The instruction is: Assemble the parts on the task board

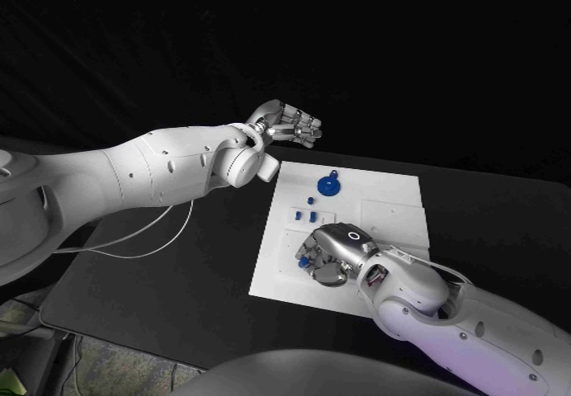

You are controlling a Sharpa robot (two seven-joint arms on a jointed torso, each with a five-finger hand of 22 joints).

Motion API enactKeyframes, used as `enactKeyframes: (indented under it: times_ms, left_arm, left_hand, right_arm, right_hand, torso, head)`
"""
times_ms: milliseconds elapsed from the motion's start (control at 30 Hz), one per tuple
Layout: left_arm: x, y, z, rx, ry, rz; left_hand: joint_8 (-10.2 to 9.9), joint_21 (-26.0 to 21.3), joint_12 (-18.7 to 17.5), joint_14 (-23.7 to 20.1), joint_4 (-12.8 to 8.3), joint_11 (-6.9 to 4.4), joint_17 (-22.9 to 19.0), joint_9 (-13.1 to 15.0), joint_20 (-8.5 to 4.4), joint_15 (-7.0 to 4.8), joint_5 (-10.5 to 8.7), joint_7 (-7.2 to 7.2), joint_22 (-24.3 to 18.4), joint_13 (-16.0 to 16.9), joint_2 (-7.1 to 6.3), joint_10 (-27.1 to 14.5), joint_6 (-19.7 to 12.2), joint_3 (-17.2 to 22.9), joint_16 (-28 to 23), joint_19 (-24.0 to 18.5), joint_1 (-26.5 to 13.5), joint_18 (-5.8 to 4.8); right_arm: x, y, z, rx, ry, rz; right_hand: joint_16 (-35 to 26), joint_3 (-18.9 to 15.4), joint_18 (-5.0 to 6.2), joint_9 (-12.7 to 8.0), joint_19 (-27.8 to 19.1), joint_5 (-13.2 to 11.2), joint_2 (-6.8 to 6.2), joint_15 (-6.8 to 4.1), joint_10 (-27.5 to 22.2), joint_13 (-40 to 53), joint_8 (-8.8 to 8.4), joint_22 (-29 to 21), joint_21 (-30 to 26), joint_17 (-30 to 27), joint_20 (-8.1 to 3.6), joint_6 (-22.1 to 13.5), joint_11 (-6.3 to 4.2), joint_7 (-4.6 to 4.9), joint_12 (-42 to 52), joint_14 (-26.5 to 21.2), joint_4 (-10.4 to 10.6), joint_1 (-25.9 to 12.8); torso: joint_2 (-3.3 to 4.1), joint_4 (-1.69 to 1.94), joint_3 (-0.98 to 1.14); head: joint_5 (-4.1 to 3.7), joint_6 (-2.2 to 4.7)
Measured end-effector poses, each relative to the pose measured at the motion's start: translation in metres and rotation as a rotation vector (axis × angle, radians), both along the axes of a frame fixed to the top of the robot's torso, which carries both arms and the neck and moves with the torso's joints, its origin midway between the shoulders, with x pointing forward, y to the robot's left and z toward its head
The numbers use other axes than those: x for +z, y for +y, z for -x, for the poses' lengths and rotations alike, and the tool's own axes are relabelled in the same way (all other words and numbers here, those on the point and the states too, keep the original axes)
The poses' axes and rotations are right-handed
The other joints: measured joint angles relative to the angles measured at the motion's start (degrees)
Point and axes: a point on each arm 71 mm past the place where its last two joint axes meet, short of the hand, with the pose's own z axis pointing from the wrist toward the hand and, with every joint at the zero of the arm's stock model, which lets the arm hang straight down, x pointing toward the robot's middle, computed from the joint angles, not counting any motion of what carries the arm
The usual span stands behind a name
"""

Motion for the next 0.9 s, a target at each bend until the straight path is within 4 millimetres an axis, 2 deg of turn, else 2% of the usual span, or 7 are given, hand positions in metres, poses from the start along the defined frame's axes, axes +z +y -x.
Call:
enactKeyframes:
  times_ms: [167,233,333,433,533,733,900]
  left_arm:
    - [0.000,0.000,0.000,0.001,0.000,0.000]
    - [0.000,0.000,0.000,0.000,0.000,0.000]
    - [0.000,0.000,0.000,0.000,0.001,0.000]
    - [0.000,0.000,0.000,0.000,0.001,0.000]
    - [0.000,0.000,0.000,0.000,0.001,-0.001]
    - [0.000,0.000,0.000,0.000,0.002,-0.001]
    - [0.000,0.002,0.000,0.002,0.003,-0.002]
  left_hand:
    - [0.0,0.0,0.0,0.0,0.0,0.00,0.0,0.0,0.00,0.00,0.00,0.00,0.0,0.0,0.00,0.0,0.0,0.0,0.0,0.0,0.0,0.00]
    - [0.0,0.0,0.0,0.0,0.0,0.00,0.0,0.0,0.00,0.00,0.00,0.00,0.0,0.0,0.00,0.0,0.0,0.0,0.0,0.0,0.0,0.00]
    - [0.0,0.0,0.0,0.0,0.0,0.00,0.0,0.0,0.00,0.00,0.00,0.00,0.0,0.0,0.00,0.0,0.0,0.0,0.0,0.0,0.0,0.00]
    - [0.0,0.0,0.0,0.0,0.0,0.00,0.0,0.0,0.00,0.00,0.00,0.00,0.0,0.0,0.00,0.0,0.0,0.0,0.0,0.0,0.0,0.00]
    - [0.0,0.0,0.0,0.0,0.0,0.00,0.0,0.0,0.00,0.00,0.00,0.00,0.0,0.0,0.00,0.0,0.0,0.0,0.0,0.0,0.0,0.00]
    - [0.0,0.0,0.0,0.0,0.0,0.00,0.0,0.0,0.00,0.00,0.00,0.00,0.0,0.0,0.00,0.0,0.0,0.0,0.0,0.0,0.0,0.00]
    - [0.0,0.0,0.0,0.0,0.0,0.00,0.0,0.0,0.00,0.00,0.00,0.00,0.0,0.0,0.00,0.0,0.0,0.0,0.0,0.0,0.0,0.00]
  right_arm:
    - [0.000,0.001,-0.001,-0.001,-0.001,0.001]
    - [-0.001,0.002,-0.001,-0.001,0.000,0.001]
    - [-0.002,0.001,-0.002,-0.003,0.005,0.007]
    - [-0.008,-0.001,-0.001,-0.008,0.021,0.024]
    - [-0.009,-0.003,-0.002,-0.012,0.027,0.027]
    - [-0.009,-0.006,-0.001,-0.017,0.033,0.023]
    - [-0.005,-0.012,0.002,-0.021,0.034,0.009]
  right_hand:
    - [-0.2,0.0,-0.02,0.0,0.0,0.0,0.14,0.00,0.0,0.0,0.00,-0.3,-0.9,0.0,0.00,0.0,0.00,0.00,0.0,0.0,0.0,0.1]
    - [-0.3,-1.2,-0.03,0.0,0.0,0.3,0.14,-0.13,-0.6,-0.1,0.00,-0.7,-1.6,0.0,0.00,-0.3,0.48,0.15,-0.6,-0.1,0.0,0.1]
    - [-0.3,-7.6,-0.04,0.0,0.0,2.7,0.08,0.00,-1.8,-0.9,0.84,-0.9,-2.1,0.0,0.00,-5.8,0.70,1.04,-1.1,-0.5,0.9,-0.1]
    - [-0.3,-14.5,0.29,-0.8,0.0,2.7,-0.67,0.13,-1.9,-1.5,0.38,-1.1,-2.1,-0.2,0.00,-9.5,0.61,1.21,-1.1,-0.3,1.7,0.3]
    - [-0.3,-18.4,1.20,-0.9,0.0,2.5,-1.26,0.21,-1.9,-1.7,0.38,-1.2,-2.1,-0.3,0.00,-12.5,0.61,1.36,-1.2,-0.3,2.2,0.8]
    - [-0.3,-23.4,1.30,-0.9,0.0,2.8,-1.17,0.21,-1.9,-1.8,0.38,-1.4,-2.1,-0.5,0.00,-14.5,0.61,0.66,-1.2,-0.3,2.6,2.0]
    - [-0.3,-26.7,1.30,-1.2,0.1,2.8,-2.21,0.21,-2.6,-1.9,0.16,-1.9,-2.1,-0.7,0.12,-23.1,0.92,0.22,-1.2,-0.3,5.3,3.6]
  torso:
    - [-0.01,-0.02,-0.01]
    - [-0.02,-0.02,-0.01]
    - [-0.02,-0.03,-0.02]
    - [-0.02,-0.03,-0.01]
    - [-0.02,-0.04,-0.01]
    - [-0.02,-0.04,0.02]
    - [-0.02,-0.07,0.05]
  head:
    - [-0.03,-0.03]
    - [-0.09,0.02]
    - [-0.15,0.14]
    - [-0.23,0.24]
    - [-0.34,0.31]
    - [-0.48,0.46]
    - [-0.63,0.49]
